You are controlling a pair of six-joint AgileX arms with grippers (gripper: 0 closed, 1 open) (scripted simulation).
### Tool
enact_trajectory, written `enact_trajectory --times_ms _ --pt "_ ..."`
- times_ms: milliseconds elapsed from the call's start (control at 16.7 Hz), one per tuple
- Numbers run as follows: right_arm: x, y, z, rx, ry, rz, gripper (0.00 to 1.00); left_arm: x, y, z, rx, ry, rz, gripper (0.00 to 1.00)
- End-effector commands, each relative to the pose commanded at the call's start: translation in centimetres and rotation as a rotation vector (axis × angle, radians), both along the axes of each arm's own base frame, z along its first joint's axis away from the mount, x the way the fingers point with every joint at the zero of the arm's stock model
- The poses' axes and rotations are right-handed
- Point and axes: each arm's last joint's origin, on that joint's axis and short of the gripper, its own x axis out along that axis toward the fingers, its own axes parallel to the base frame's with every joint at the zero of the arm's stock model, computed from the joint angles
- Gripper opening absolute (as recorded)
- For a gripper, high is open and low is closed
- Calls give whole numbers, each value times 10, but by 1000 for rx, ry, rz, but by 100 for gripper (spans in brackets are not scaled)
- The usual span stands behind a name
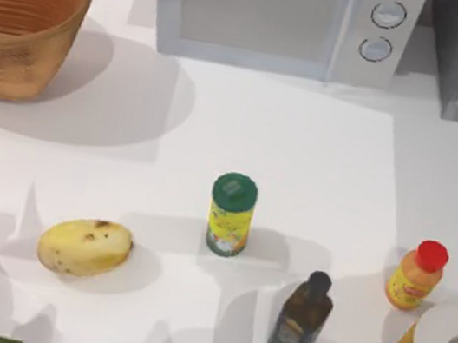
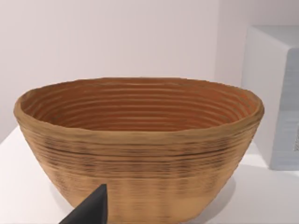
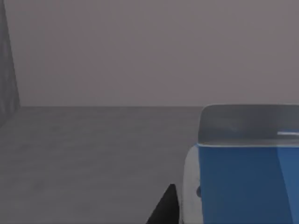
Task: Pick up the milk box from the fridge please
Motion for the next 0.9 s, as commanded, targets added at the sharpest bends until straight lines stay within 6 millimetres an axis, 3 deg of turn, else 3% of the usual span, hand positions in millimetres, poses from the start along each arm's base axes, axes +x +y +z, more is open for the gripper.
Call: enact_trajectory --times_ms 240,600,900 --pt "0 -1 6 2 2 -3 0 0 0 0 0 0 0 100" --pt "0 -1 50 1 -1 -3 0 0 0 0 0 0 0 100" --pt "-3 -1 51 1 -6 1 0 0 0 0 0 0 0 100"
